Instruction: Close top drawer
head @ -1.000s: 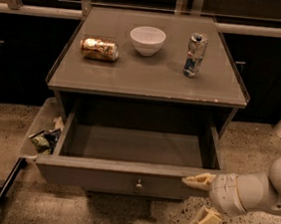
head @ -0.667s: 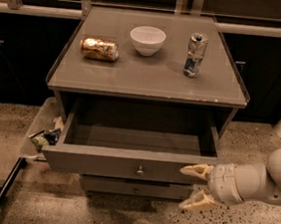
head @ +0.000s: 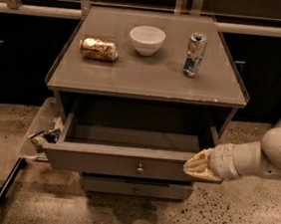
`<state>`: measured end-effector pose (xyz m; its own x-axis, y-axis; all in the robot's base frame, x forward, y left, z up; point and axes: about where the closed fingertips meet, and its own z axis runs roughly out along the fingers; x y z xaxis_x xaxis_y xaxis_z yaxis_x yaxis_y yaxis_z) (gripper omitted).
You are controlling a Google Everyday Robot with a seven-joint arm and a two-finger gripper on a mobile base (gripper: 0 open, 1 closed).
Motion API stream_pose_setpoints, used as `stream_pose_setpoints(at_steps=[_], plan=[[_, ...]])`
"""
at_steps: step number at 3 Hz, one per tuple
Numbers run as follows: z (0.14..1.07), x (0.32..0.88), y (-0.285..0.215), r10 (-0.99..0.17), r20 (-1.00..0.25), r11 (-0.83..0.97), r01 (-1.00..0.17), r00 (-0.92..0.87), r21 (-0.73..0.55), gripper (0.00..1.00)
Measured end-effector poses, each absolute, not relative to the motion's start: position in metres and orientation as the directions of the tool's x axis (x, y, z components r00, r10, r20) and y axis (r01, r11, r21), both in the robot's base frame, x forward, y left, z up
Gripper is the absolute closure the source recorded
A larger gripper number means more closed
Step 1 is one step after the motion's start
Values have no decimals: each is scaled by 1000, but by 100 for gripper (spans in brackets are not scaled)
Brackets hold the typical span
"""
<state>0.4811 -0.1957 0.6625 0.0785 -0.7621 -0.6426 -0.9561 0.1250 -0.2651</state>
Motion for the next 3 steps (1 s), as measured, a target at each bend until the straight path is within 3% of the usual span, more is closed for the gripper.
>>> stream_pose_setpoints(at_steps=[1, 2, 3], plan=[[657, 495, -207, -777, -625, 134, -952, 72, -277, 100], [657, 528, -226, -804, -593, 173, -938, 42, -300, 100], [657, 527, -225, -804, -593, 173, -938, 42, -300, 85]])
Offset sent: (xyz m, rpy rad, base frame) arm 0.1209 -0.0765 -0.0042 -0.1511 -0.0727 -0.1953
